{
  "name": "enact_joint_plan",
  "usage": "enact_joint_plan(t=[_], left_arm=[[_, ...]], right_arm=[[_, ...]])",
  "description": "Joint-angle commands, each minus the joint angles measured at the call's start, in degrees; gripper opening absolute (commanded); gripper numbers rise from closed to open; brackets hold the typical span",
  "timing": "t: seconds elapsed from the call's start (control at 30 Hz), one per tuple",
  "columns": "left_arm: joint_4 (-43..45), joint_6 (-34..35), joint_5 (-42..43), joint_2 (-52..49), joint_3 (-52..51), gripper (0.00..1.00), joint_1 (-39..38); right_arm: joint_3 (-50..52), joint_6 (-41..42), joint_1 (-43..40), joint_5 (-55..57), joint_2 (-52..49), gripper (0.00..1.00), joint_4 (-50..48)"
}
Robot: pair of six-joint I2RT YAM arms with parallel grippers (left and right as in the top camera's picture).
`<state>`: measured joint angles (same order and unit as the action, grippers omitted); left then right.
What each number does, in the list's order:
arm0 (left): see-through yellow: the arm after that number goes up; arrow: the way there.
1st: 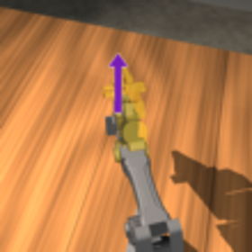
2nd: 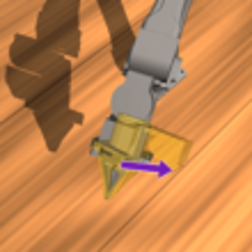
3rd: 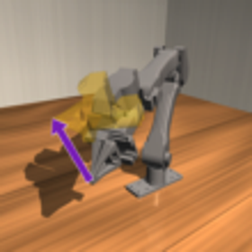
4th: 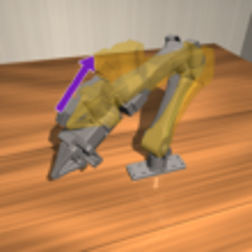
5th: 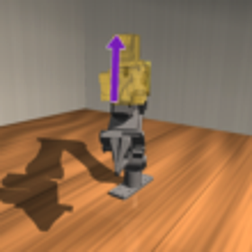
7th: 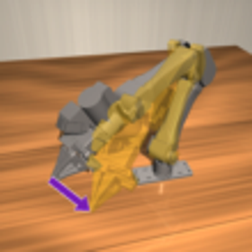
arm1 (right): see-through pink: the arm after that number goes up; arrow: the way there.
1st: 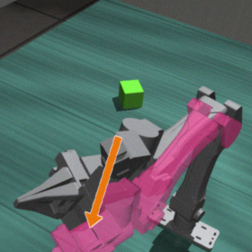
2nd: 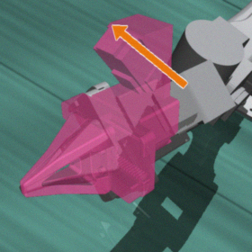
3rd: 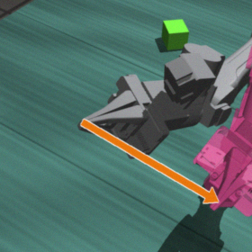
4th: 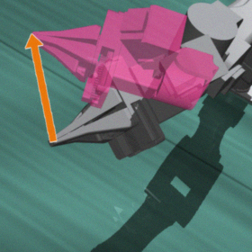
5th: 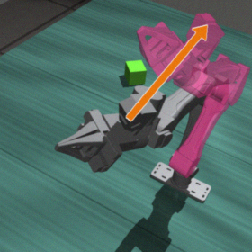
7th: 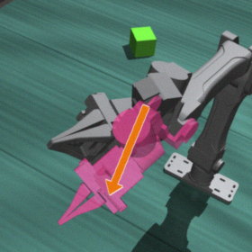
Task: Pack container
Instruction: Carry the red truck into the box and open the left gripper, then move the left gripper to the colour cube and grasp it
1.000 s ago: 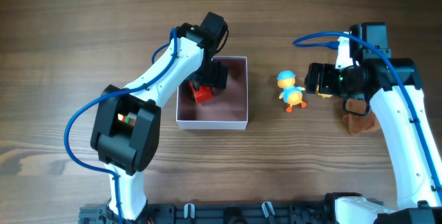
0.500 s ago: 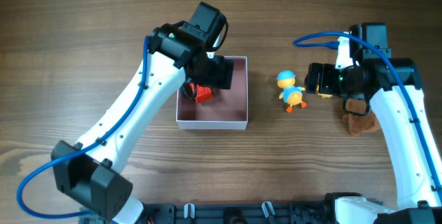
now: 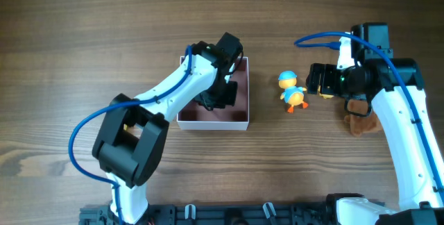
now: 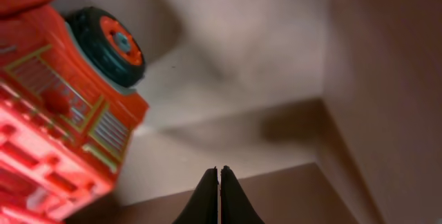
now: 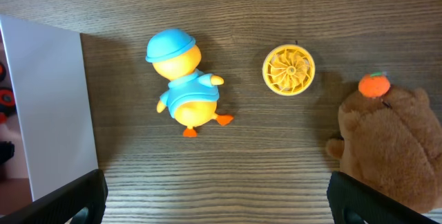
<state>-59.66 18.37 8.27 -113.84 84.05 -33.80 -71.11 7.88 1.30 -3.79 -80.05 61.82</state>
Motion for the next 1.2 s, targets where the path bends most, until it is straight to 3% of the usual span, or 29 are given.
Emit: enact_joint_plan(t=[0.0,0.63,1.0,1.17], left_arm=[[0.28,-0.11,-7.26,-0.63,-0.52,0.04,-0.11],[-2.73,3.17,-25.11,-0.63,-0.52,0.04,-0.07],[-4.26,4.61,-25.90,-0.63,-0.52,0.05,-0.07],[-6.19,4.59,-24.87,-0.42,-0.37,0.15,-0.17]], right_arm=[[-1.53,0.00,-0.04,0.81,-0.42,1.00,0.24],[-1.53,-0.24,-0.04,0.81,-0.42,1.00,0.37],[-1.53,-0.26,-0.04,0.81,-0.42,1.00,0.35],[-1.53,-0.39,-0.07,0.81,-0.42,1.00,0.37]])
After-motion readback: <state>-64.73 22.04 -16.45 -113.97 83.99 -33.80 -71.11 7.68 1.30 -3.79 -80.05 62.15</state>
